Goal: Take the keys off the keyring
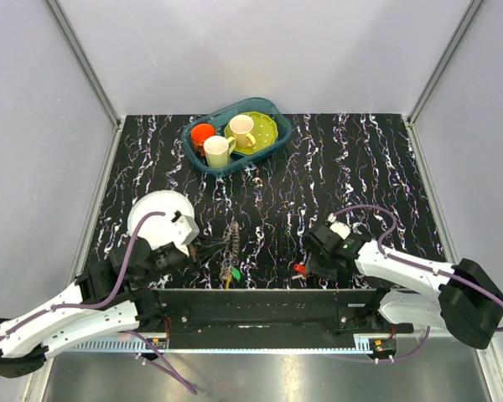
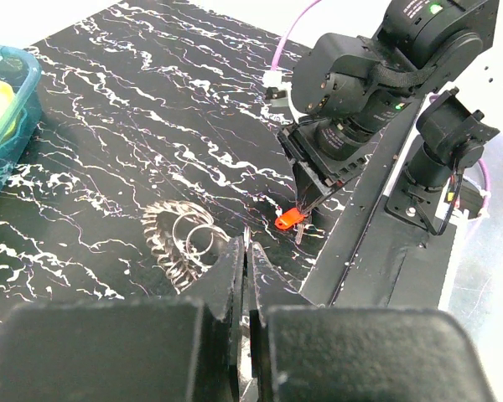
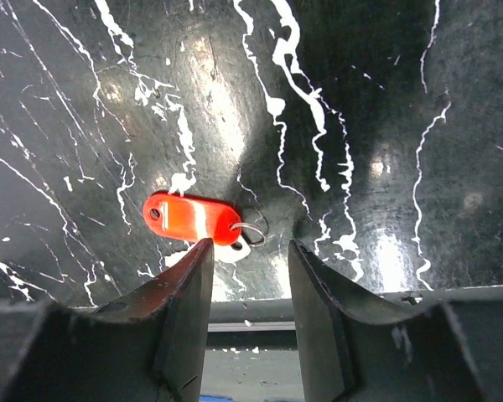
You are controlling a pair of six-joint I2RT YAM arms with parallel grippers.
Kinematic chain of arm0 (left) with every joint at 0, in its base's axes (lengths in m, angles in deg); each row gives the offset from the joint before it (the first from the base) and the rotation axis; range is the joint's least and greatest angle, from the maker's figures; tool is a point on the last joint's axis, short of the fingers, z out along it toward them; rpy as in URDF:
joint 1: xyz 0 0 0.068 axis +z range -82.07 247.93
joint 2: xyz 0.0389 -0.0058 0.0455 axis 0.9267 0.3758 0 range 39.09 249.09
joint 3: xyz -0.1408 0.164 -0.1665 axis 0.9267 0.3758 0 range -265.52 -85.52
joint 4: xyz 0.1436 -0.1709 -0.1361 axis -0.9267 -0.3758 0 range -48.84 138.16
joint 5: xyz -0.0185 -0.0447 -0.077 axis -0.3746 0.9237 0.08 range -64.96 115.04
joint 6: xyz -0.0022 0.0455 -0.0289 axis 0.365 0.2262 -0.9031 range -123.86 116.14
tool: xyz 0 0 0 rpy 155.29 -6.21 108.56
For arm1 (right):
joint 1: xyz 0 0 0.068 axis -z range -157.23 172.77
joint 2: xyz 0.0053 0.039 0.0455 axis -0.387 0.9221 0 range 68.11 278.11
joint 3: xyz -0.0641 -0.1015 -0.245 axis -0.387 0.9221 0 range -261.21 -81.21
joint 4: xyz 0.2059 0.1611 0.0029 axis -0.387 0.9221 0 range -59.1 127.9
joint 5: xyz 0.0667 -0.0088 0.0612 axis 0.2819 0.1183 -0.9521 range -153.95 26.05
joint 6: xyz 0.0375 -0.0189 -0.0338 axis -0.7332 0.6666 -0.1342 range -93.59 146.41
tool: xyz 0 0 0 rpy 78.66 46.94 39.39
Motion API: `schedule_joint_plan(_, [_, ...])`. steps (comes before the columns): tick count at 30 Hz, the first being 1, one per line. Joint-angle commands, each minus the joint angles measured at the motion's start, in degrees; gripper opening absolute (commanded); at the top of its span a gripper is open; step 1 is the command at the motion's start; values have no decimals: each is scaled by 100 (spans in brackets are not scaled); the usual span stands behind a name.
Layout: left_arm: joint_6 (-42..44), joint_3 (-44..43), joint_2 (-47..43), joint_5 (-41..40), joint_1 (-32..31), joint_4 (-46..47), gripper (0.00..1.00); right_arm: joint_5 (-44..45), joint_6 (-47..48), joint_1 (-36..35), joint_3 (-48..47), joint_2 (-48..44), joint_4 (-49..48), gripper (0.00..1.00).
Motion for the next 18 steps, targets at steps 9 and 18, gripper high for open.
schedule_joint_plan(9, [46,-59,-116,-147,18,441,0,176,-293,7,2,721,-709,26])
schedule_joint_plan(18, [-41,-111,252,-586,9,476,0,1073,154,619,-472,1187,-867,0])
